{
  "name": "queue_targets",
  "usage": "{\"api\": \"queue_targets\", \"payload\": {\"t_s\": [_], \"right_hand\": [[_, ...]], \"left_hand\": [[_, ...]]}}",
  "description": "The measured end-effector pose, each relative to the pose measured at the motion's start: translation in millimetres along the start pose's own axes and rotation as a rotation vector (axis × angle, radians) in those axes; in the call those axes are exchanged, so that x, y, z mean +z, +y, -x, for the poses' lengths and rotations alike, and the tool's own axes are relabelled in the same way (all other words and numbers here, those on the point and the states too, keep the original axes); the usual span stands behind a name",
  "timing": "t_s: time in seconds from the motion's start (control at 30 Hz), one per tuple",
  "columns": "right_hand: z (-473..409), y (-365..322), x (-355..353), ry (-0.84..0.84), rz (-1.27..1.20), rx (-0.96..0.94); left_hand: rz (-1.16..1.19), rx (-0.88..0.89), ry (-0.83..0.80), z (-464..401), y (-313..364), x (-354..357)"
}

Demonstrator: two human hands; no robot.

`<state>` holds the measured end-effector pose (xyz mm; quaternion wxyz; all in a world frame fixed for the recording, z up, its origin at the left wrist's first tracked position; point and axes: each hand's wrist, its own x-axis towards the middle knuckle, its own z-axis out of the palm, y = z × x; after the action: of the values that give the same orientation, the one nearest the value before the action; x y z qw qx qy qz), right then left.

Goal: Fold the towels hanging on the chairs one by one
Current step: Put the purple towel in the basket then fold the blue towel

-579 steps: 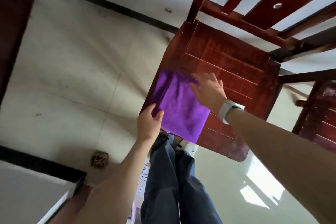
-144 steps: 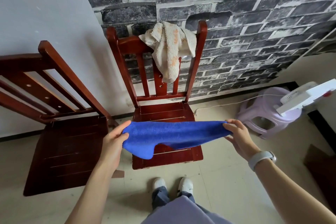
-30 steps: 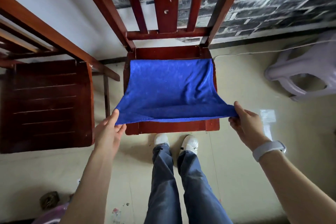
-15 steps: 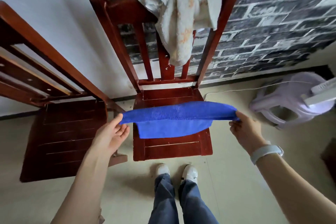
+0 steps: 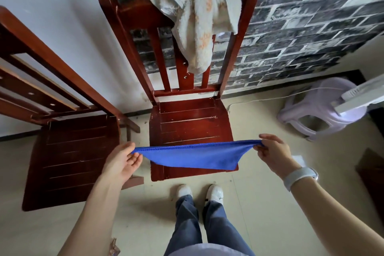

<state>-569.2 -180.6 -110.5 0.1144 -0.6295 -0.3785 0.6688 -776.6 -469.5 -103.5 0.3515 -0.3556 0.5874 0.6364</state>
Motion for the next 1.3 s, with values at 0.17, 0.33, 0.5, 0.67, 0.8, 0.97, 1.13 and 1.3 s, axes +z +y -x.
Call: {"api": "queue_targets", "payload": {"t_s": [0.17, 0.33, 0.5, 0.67, 0.8, 0.97, 1.13, 1.3], "right_hand": [[11, -9, -9, -0.231, 0.247, -0.140], [16, -11, -10, -0.107, 0.912, -0.583], [20, -18, -9, -0.012, 0.940, -0.701], [22, -24, -16, 0.063, 1.078, -0.827], [29, -21, -20, 0.023, 1.150, -0.810], [36, -4, -35, -0.069, 1.132, -0.765], [50, 10, -43, -0.097, 1.058, -0.668], [62, 35, -55, -0.084, 1.063, -0.580]], "left_hand": [[-0.183, 0.208, -0.108, 10, 8, -4], [-0.605, 0.356, -0.154, 13, 12, -12], [-0.927, 0.645, -0.038, 17, 8, -9], [-1.074, 0.904, 0.000, 22, 23, -5], [-1.282, 1.005, -0.030, 25, 27, -13], [-1.291, 0.950, -0.052, 32, 19, -25], [-1.198, 0.826, -0.115, 32, 15, -45], [-1.158, 0.640, -0.220, 30, -3, -64]]}}
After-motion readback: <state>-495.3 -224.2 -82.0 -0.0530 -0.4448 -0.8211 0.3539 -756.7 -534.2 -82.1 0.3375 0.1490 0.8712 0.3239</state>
